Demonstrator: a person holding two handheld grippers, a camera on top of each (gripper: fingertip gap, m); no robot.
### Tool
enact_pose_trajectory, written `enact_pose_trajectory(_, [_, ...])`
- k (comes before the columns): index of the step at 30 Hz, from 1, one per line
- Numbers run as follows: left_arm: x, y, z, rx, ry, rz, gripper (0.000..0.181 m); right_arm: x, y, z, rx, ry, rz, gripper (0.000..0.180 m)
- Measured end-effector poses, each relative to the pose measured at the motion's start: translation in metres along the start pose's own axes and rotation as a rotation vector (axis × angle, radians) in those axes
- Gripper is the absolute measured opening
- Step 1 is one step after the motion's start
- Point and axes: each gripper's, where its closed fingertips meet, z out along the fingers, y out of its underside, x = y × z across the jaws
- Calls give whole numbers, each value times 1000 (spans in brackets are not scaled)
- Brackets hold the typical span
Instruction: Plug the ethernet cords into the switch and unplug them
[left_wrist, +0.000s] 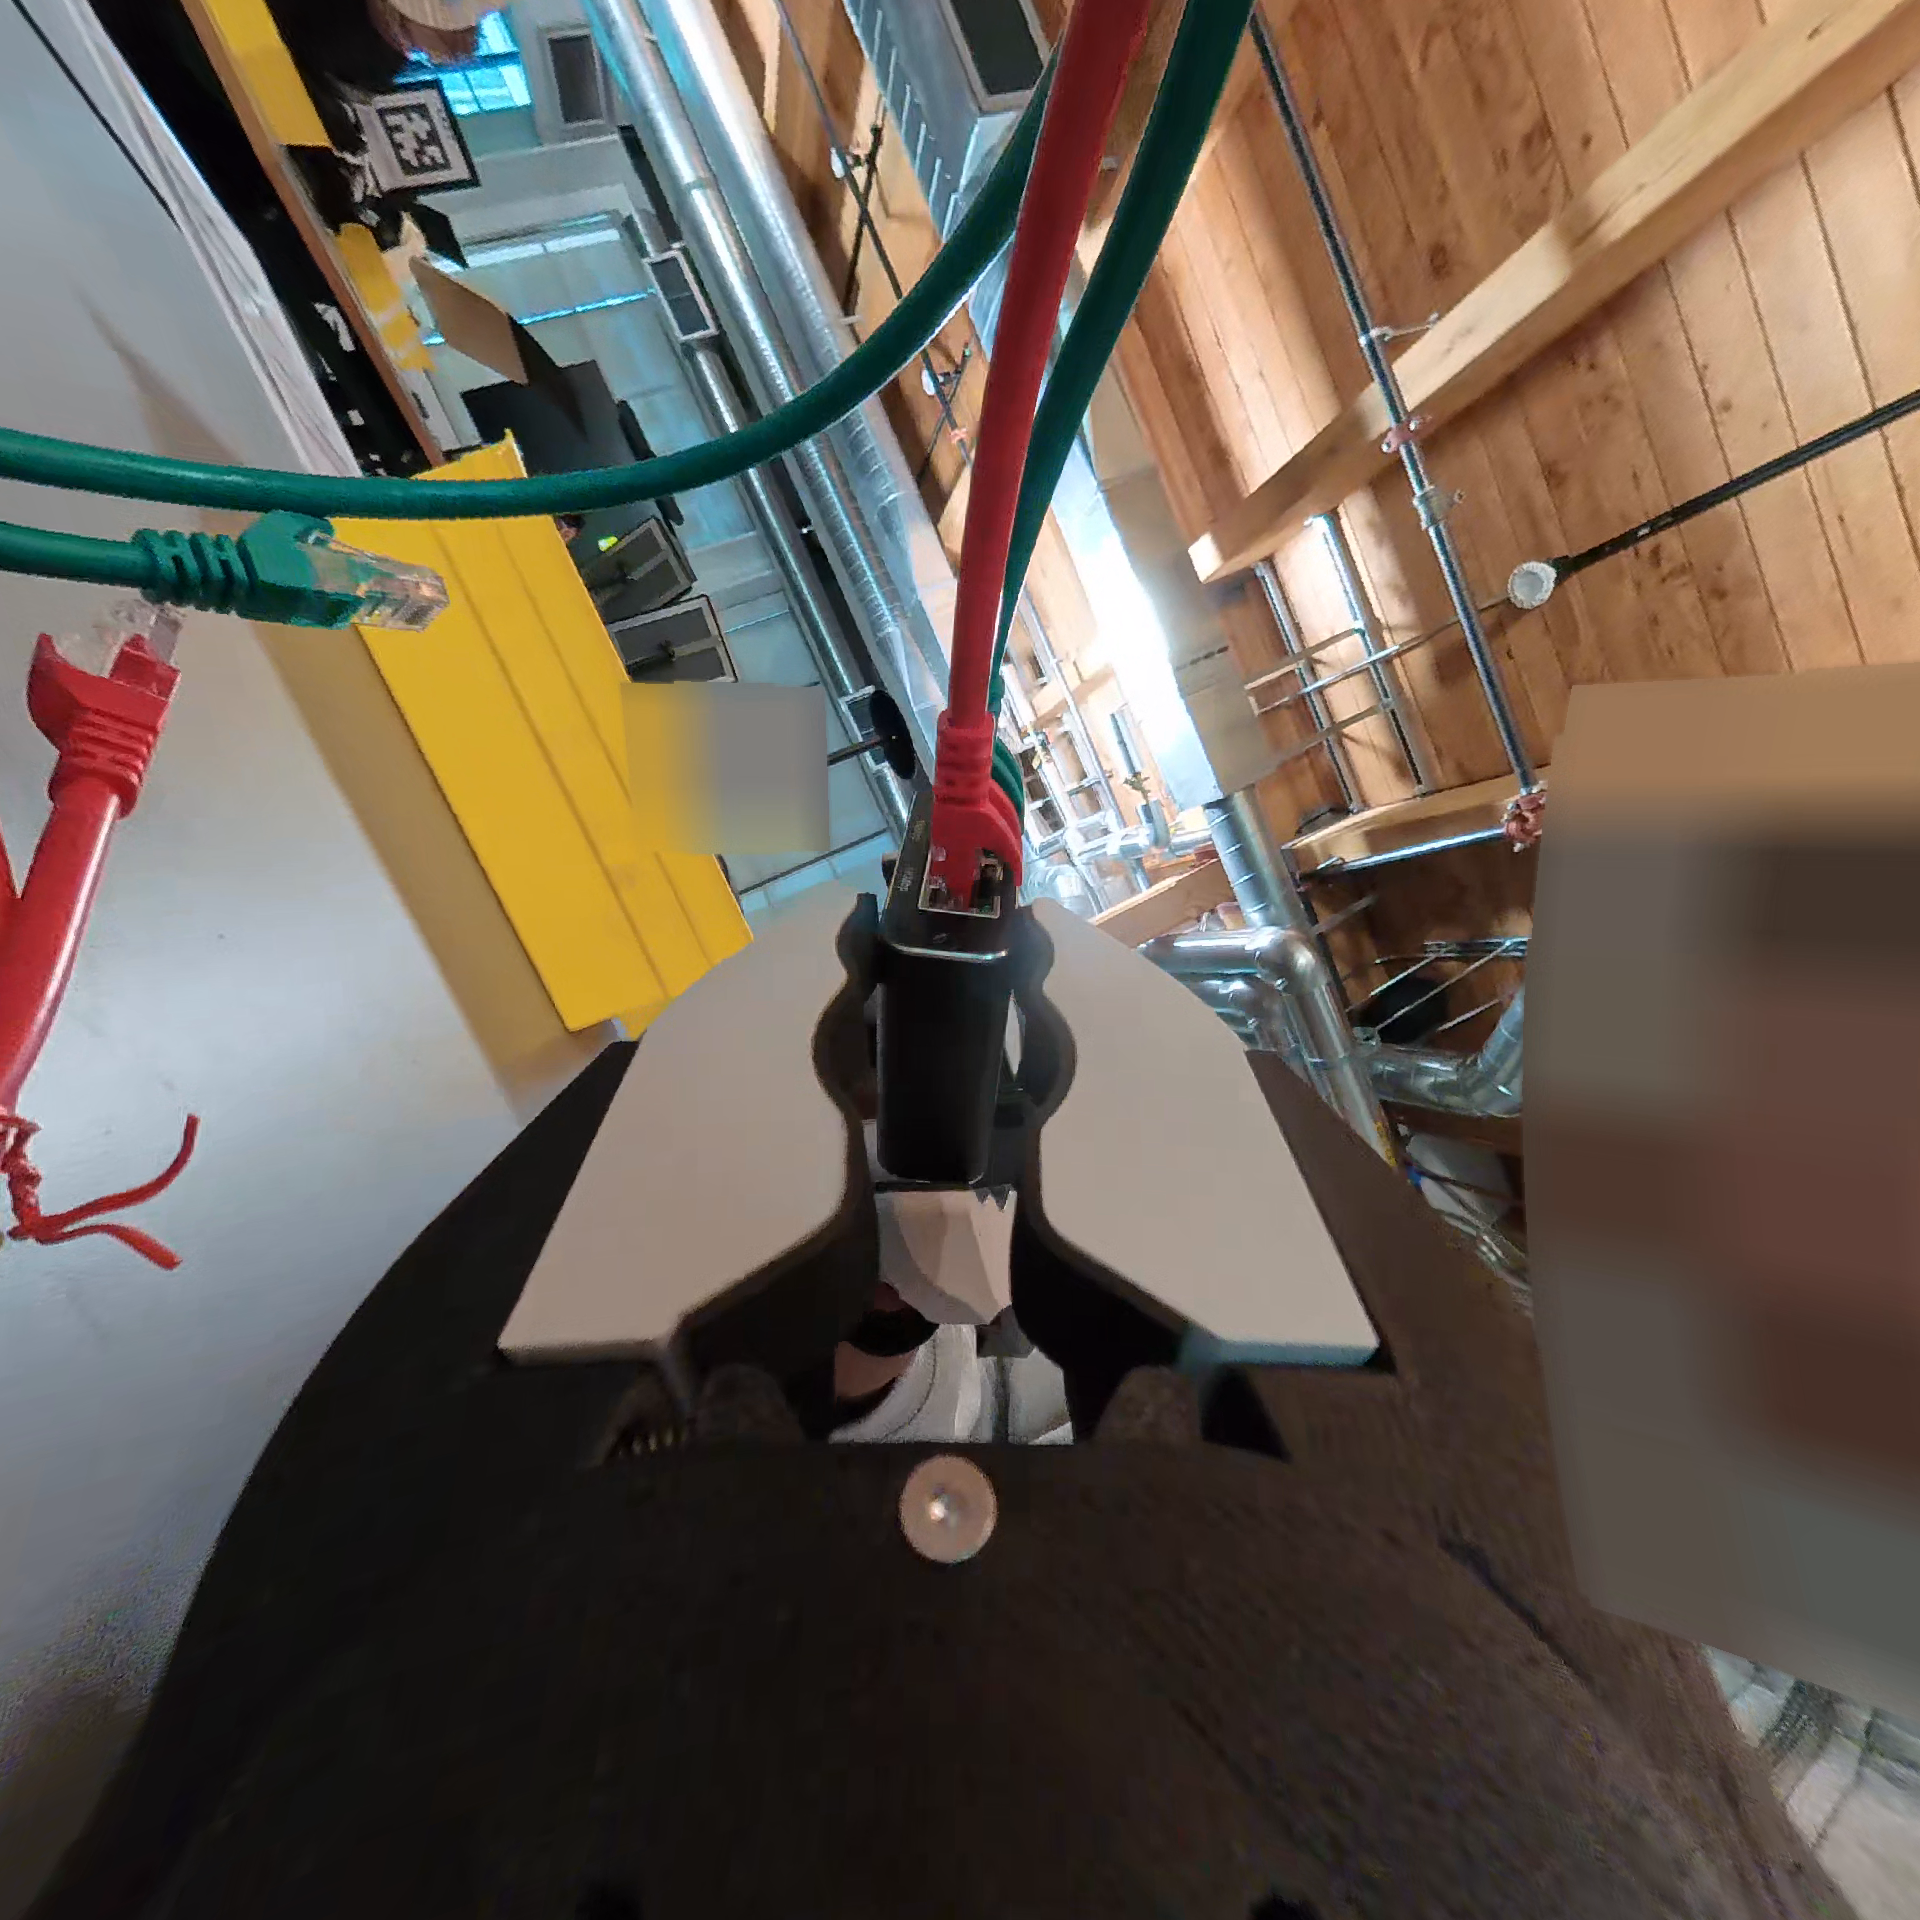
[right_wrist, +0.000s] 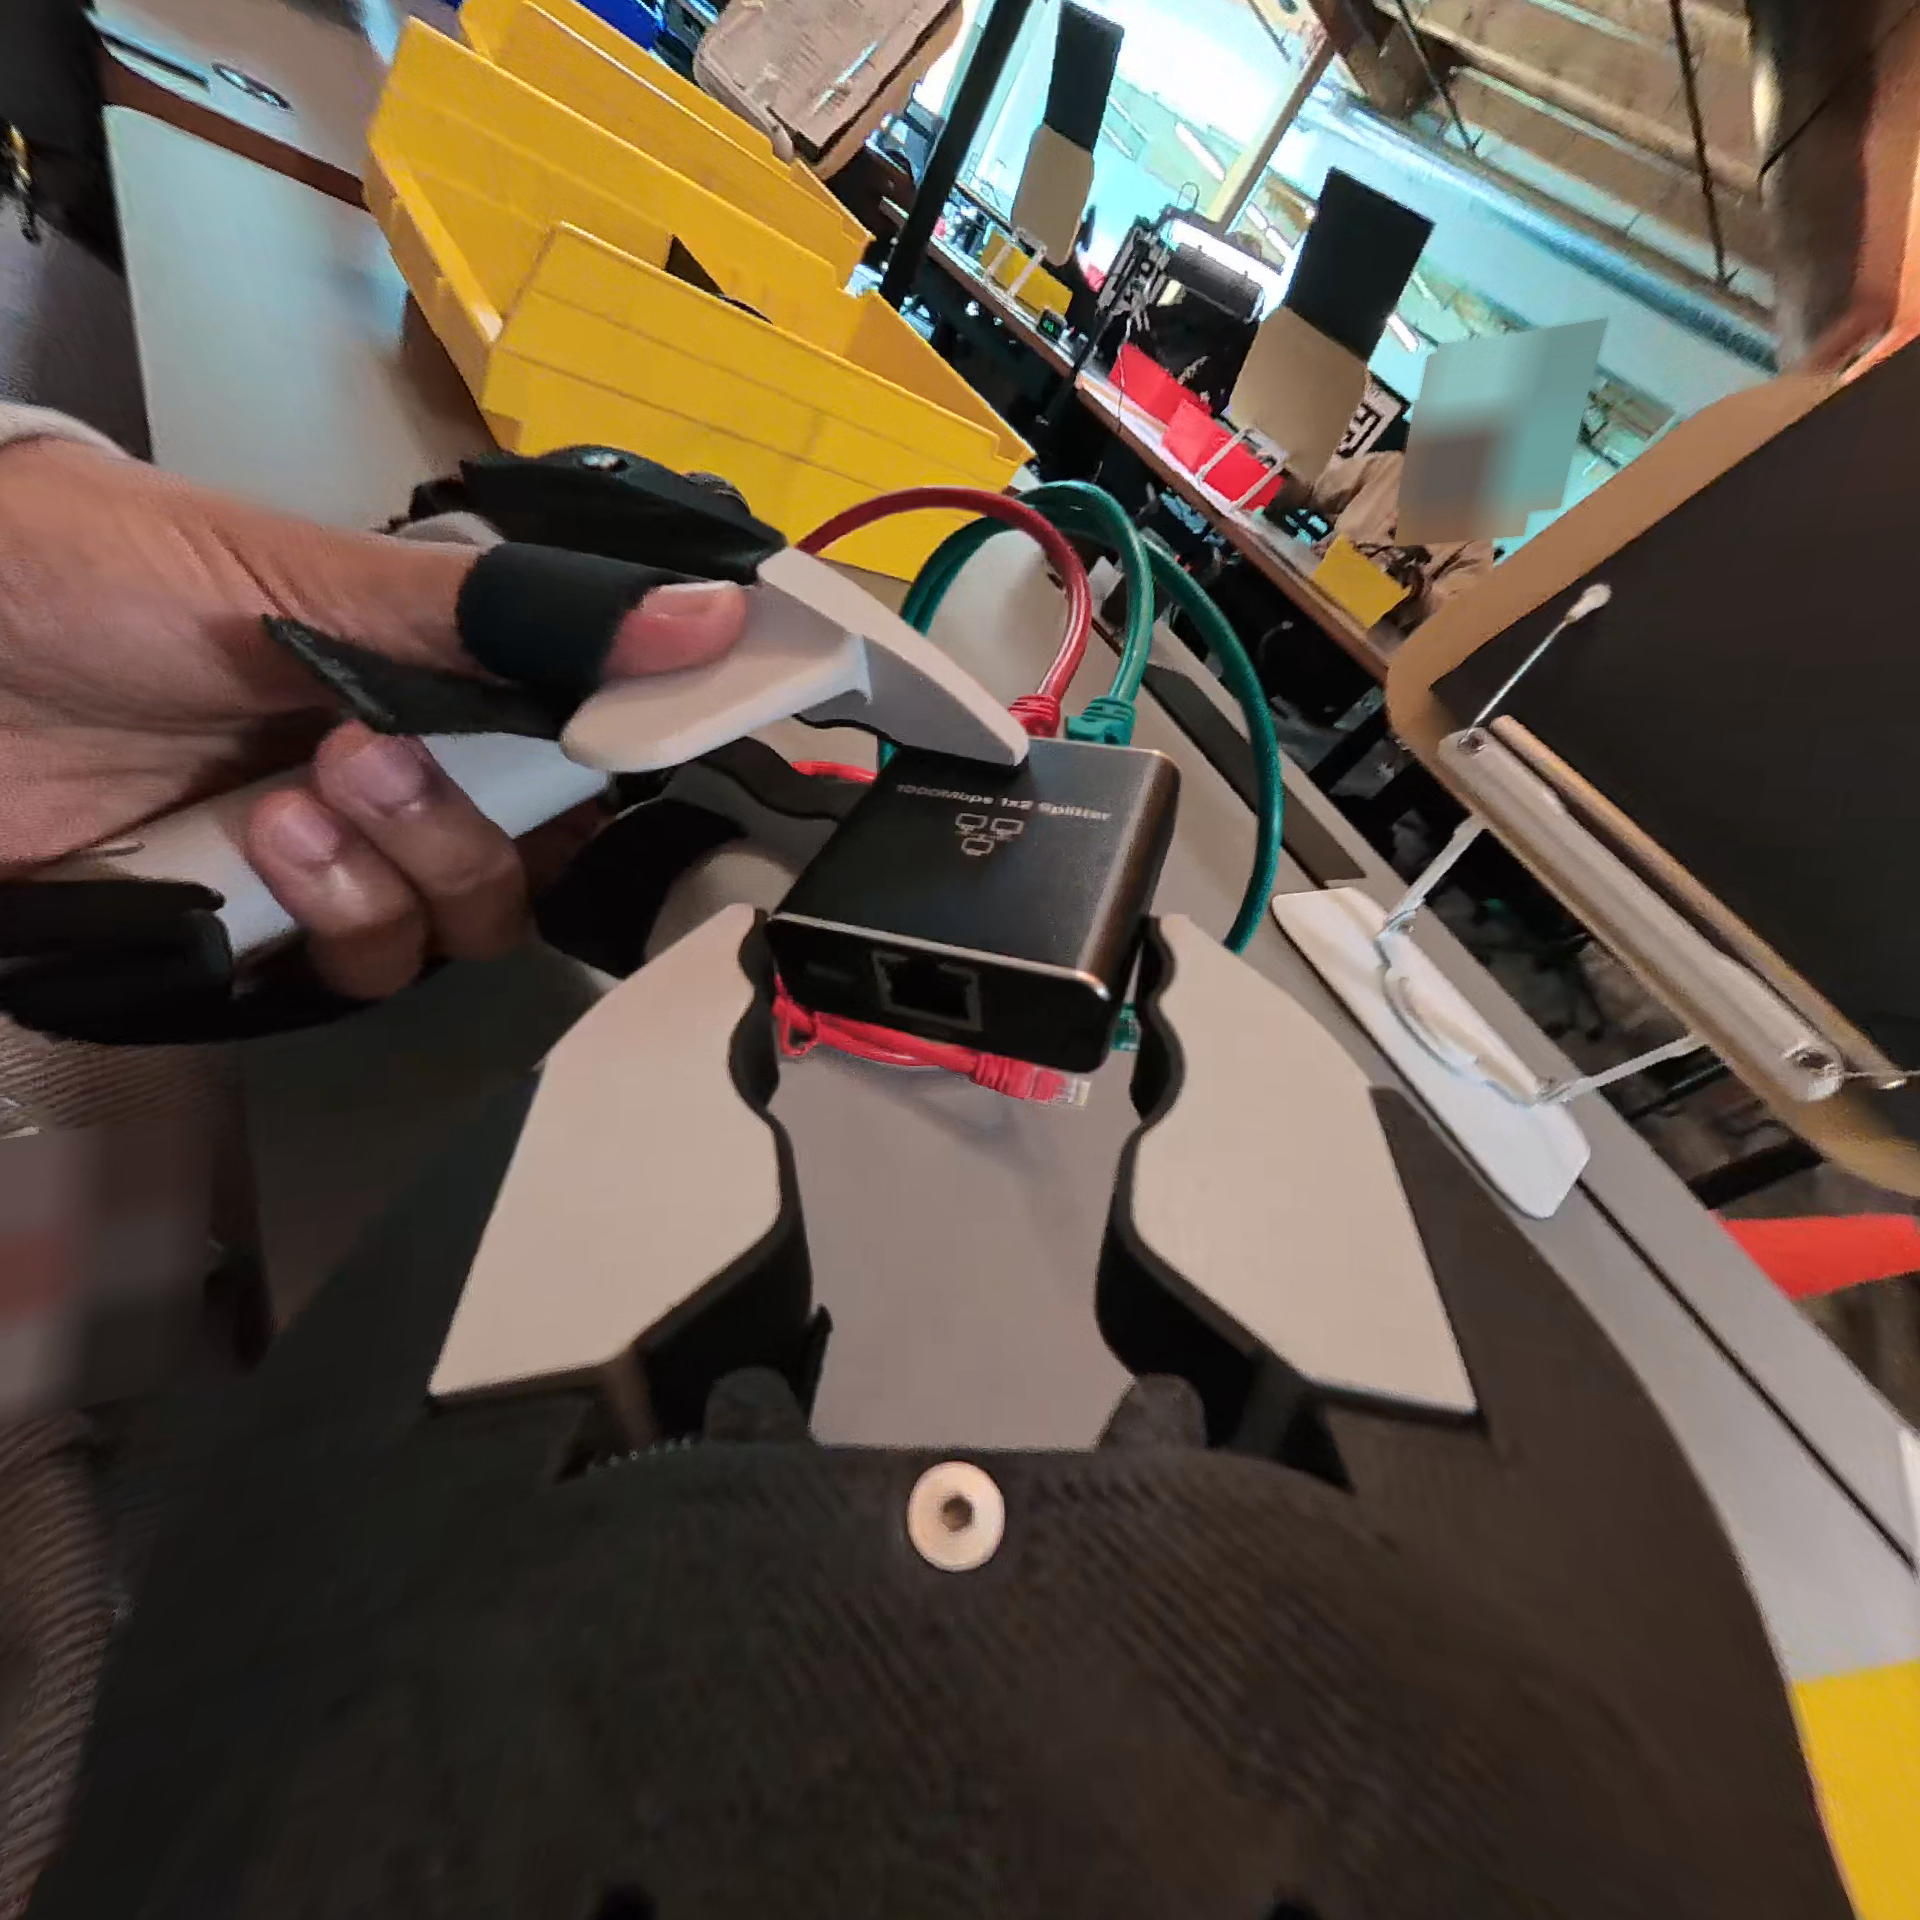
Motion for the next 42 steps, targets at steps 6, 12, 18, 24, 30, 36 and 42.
enact_pose_trajectory(6, [-3, 2, -1, -44, -23, 45, 31, 6, 1, -2, -10, -15, 4, 67])
enact_pose_trajectory(12, [-3, -2, -3, -71, -99, 203, 43, 43, 11, -13, 13, -9, 305, 67])
enact_pose_trajectory(18, [18, -6, 0, -147, -192, 635, 44, 92, 43, -29, 37, 12, 703, 67])
enact_pose_trajectory(24, [65, -54, -21, 20, -281, 1065, 45, 95, 50, -33, 32, -105, 753, 67])
enact_pose_trajectory(30, [75, -108, -65, 184, -427, 1108, 54, 96, 34, -40, 101, -155, 693, 67])
enact_pose_trajectory(36, [21, -110, -70, 126, -439, 775, 68, 113, 6, -59, 305, -172, 751, 66])
enact_pose_trajectory(42, [3, -74, -45, -84, -334, 627, 76, 110, -10, -68, 386, -202, 696, 65])
